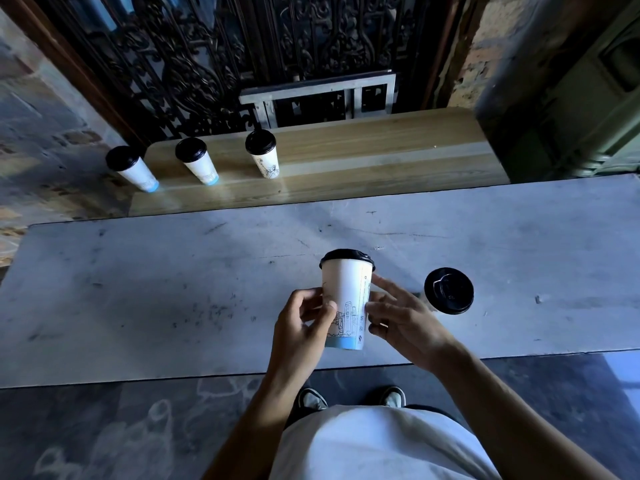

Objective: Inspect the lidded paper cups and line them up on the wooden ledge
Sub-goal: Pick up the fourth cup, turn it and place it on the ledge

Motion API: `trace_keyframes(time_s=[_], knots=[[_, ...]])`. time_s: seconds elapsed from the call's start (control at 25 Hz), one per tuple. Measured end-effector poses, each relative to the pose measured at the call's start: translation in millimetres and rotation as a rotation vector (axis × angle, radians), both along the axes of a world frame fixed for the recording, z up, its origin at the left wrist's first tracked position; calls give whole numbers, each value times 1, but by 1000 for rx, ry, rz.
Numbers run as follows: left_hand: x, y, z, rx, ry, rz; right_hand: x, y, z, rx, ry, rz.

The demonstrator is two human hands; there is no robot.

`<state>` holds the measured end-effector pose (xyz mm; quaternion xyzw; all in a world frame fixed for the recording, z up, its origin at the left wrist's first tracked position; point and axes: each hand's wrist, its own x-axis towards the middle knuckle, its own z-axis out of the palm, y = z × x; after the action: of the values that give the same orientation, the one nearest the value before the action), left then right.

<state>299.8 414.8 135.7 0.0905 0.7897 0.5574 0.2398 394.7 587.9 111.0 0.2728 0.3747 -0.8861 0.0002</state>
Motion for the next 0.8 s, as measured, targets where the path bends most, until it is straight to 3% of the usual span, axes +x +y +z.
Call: trace_keyframes(time_s=[0.8], knots=[[-12, -10, -12, 8, -49, 4, -13, -18, 12, 185, -118, 37]])
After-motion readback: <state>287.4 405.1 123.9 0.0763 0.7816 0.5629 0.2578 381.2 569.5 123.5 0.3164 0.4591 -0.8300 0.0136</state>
